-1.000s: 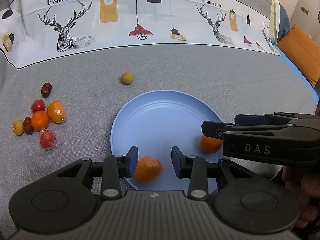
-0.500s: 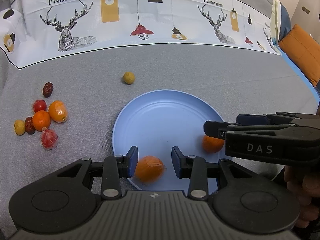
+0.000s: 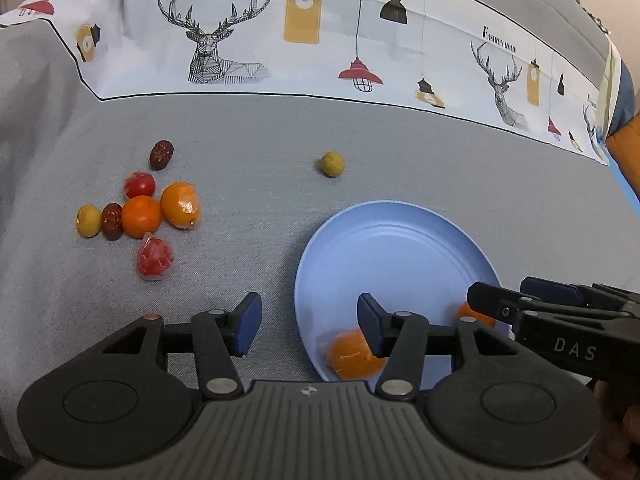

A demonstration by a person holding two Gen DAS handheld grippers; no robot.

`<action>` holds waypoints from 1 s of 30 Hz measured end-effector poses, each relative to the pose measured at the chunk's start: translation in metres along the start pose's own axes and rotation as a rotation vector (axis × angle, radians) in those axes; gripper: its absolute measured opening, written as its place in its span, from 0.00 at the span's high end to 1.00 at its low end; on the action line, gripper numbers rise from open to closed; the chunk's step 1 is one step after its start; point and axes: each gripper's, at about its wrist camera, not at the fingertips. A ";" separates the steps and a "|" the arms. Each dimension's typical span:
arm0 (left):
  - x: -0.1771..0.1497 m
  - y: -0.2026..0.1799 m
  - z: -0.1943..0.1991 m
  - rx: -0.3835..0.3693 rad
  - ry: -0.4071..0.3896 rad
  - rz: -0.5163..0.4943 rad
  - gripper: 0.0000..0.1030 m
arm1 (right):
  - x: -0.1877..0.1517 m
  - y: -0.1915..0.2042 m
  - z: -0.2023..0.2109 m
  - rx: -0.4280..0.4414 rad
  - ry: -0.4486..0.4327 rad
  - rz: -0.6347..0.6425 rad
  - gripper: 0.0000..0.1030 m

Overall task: Organize fruits
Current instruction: 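Move the left tool toward the fruit pile while the right tool heads for the yellow fruit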

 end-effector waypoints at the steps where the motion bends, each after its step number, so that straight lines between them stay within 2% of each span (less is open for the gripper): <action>1: 0.000 0.000 0.000 0.001 0.000 -0.004 0.43 | 0.000 0.000 0.000 0.000 0.001 0.002 0.32; 8: -0.001 -0.004 0.001 0.009 -0.006 -0.013 0.42 | 0.001 -0.001 -0.002 -0.001 0.007 -0.002 0.32; 11: 0.001 -0.004 0.011 0.040 -0.050 -0.024 0.42 | 0.003 0.000 -0.003 0.005 0.008 -0.012 0.32; 16: 0.016 0.007 0.041 0.045 -0.119 -0.055 0.42 | 0.004 0.004 -0.003 0.030 0.010 -0.041 0.32; 17: 0.020 0.008 0.048 0.051 -0.137 -0.084 0.46 | 0.004 0.005 -0.003 0.037 0.009 -0.042 0.32; 19: 0.027 0.010 0.061 0.062 -0.179 -0.163 0.62 | 0.004 0.010 -0.002 0.048 0.006 -0.036 0.32; 20: 0.030 0.011 0.066 0.070 -0.198 -0.217 0.74 | 0.003 0.012 -0.001 0.052 0.004 -0.034 0.32; 22: 0.030 0.012 0.073 0.107 -0.233 -0.341 0.86 | 0.002 0.015 -0.001 0.050 -0.001 -0.031 0.32; 24: 0.026 0.018 0.074 0.134 -0.254 -0.418 0.87 | 0.002 0.018 -0.002 0.042 -0.005 -0.018 0.32; 26: 0.026 0.035 0.075 0.078 -0.262 -0.342 0.87 | 0.004 0.020 -0.003 0.052 -0.009 -0.017 0.34; 30: 0.025 0.052 0.071 0.093 -0.257 -0.227 0.87 | 0.006 0.023 0.000 0.077 -0.026 -0.035 0.49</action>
Point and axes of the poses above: each gripper's, at about its wrist camera, not at the fingertips, and z roughly against the way its jaws point, y to its left, x to its top, and after that the axes turned 4 degrees about -z, right-handed
